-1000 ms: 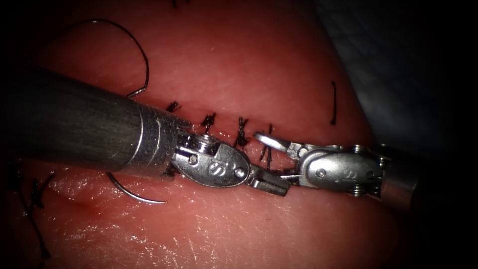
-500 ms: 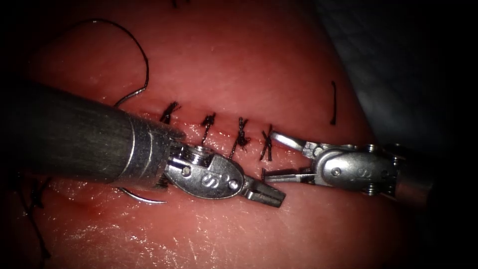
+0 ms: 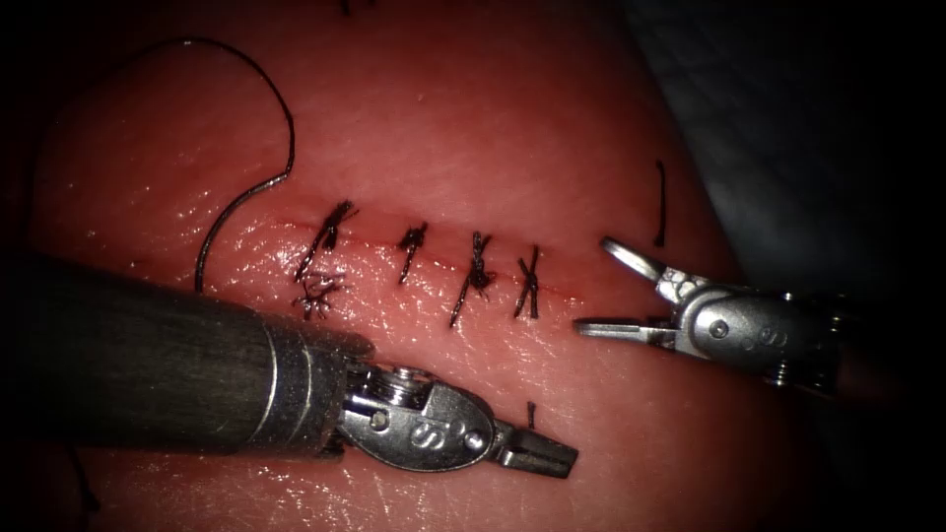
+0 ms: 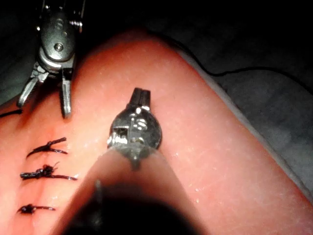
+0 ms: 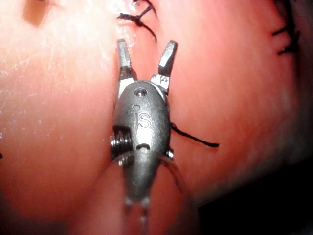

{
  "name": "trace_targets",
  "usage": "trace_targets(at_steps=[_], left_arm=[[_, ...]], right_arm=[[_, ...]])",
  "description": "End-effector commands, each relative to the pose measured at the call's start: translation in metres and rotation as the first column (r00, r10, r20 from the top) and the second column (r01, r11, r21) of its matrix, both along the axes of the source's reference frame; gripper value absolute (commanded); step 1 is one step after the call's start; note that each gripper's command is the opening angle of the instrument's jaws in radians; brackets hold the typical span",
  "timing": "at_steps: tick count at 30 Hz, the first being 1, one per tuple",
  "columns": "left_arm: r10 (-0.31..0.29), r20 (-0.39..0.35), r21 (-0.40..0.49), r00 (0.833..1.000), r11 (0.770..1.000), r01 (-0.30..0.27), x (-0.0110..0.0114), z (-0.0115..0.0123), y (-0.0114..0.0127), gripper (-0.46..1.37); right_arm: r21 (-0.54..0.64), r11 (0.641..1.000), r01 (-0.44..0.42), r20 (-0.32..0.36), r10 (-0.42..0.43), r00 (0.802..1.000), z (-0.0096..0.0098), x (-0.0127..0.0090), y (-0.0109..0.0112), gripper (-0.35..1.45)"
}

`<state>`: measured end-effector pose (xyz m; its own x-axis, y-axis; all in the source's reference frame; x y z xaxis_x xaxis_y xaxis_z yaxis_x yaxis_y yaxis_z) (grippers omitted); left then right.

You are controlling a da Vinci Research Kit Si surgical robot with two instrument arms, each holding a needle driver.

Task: Wound Closure
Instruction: Drop the suture end from the left gripper

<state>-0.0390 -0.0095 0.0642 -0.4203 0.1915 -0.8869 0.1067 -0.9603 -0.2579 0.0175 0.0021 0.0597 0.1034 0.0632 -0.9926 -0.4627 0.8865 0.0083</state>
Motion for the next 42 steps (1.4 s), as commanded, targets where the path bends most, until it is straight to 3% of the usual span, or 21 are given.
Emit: trace_targets(at_steps=[1,13,14,15,16,17,18,23,27,33,42], left_arm=[[0.001,0.002,0.006,1.000,1.000,-0.001,-0.0001,0.0001,-0.0002,-0.35],[-0.095,-0.088,0.223,0.992,0.968,0.113,-0.0008,0.0037,-0.0053,-0.35],[-0.115,-0.108,0.246,0.988,0.959,0.138,-0.0006,0.0042,-0.0058,-0.13],[-0.120,-0.113,0.247,0.986,0.958,0.145,-0.0006,0.0043,-0.0059,-0.08],[-0.139,-0.131,0.259,0.982,0.951,0.169,-0.0004,0.0047,-0.0062,0.19],[-0.148,-0.139,0.263,0.979,0.948,0.181,-0.0003,0.0049,-0.0063,0.29],[-0.169,-0.153,0.262,0.974,0.943,0.205,0.0000,0.0053,-0.0065,0.50],[-0.224,-0.192,0.247,0.956,0.931,0.268,0.0016,0.0059,-0.0067,0.73],[-0.246,-0.206,0.236,0.947,0.927,0.292,0.0032,0.0057,-0.0070,0.67],[-0.243,-0.208,0.238,0.948,0.927,0.290,0.0065,0.0054,-0.0077,0.74],[-0.274,-0.230,0.222,0.934,0.919,0.325,0.0105,0.0057,-0.0074,0.72]], right_arm=[[0.015,1.000,-0.006,-0.003,0.006,1.000,0.0000,-0.0001,-0.0001,1.15],[0.042,0.996,-0.075,0.022,0.074,0.997,0.0002,-0.0010,0.0001,1.30],[0.041,0.996,-0.075,0.022,0.074,0.997,0.0003,-0.0010,0.0001,1.31],[0.041,0.996,-0.075,0.022,0.074,0.997,0.0003,-0.0010,0.0001,1.31],[0.041,0.996,-0.075,0.022,0.074,0.997,0.0003,-0.0010,0.0000,1.30],[0.041,0.996,-0.075,0.022,0.074,0.997,0.0004,-0.0010,0.0000,1.31],[0.040,0.996,-0.075,0.022,0.075,0.997,0.0005,-0.0010,0.0000,1.31],[0.038,0.996,-0.076,0.022,0.075,0.997,0.0007,-0.0009,-0.0001,1.31],[0.038,0.996,-0.076,0.022,0.075,0.997,0.0007,-0.0009,-0.0001,1.31],[0.038,0.996,-0.080,0.024,0.079,0.997,0.0007,-0.0007,-0.0001,1.30],[0.037,0.997,-0.070,0.024,0.069,0.997,0.0009,-0.0004,-0.0002,1.30]])
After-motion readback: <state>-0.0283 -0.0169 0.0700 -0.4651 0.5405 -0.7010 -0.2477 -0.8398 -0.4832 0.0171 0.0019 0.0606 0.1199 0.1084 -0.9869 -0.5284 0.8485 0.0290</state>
